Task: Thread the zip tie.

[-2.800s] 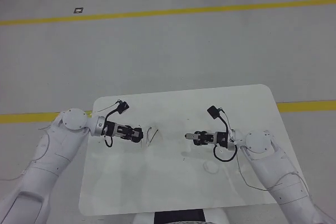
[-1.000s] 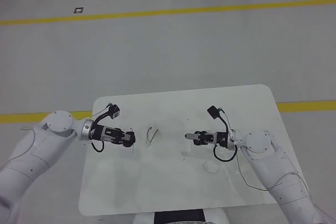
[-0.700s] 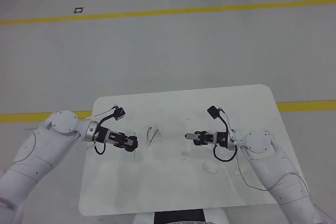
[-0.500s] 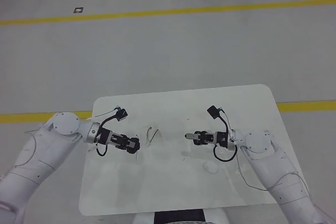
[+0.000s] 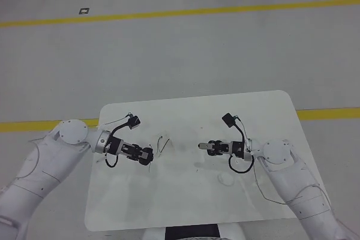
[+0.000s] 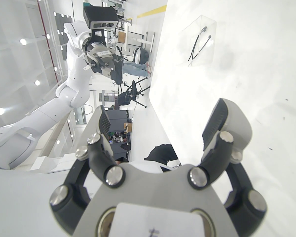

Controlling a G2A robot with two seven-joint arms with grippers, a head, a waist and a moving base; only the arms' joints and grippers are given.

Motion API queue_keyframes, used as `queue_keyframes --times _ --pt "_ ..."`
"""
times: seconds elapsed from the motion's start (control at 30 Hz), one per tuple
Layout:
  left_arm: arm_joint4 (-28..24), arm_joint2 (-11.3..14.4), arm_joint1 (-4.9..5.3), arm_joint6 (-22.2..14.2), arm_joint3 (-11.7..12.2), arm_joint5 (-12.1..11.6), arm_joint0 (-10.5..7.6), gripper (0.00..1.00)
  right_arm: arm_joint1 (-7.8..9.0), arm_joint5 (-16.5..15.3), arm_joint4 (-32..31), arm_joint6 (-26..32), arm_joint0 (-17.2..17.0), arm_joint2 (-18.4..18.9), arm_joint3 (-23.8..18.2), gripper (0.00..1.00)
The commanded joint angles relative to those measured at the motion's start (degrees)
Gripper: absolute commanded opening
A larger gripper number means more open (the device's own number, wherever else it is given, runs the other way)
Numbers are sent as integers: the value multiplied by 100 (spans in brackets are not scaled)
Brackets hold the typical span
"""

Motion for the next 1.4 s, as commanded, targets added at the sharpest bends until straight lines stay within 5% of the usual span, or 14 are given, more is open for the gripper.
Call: queue_keyframes --times 0.0,0.3,0.53,0.8,1.1,1.37 --pt "-186 113 6 0 -28 0 -76 0 0 0 2 1 0 0 0 100" --pt "-934 634 12 0 -31 0 -416 0 0 0 2 1 0 0 0 100" --pt "-979 655 12 0 -22 0 -433 0 -3 33 -123 8 21 -147 -126 100" --pt "-979 655 12 0 -22 0 -433 0 -55 577 -583 536 674 -809 -145 100" --pt "-979 655 12 0 -22 0 -433 0 -274 1042 -754 486 1632 -1709 54 100" --pt "-979 655 12 0 -22 0 -433 0 -335 1042 -636 287 1841 -1824 222 100"
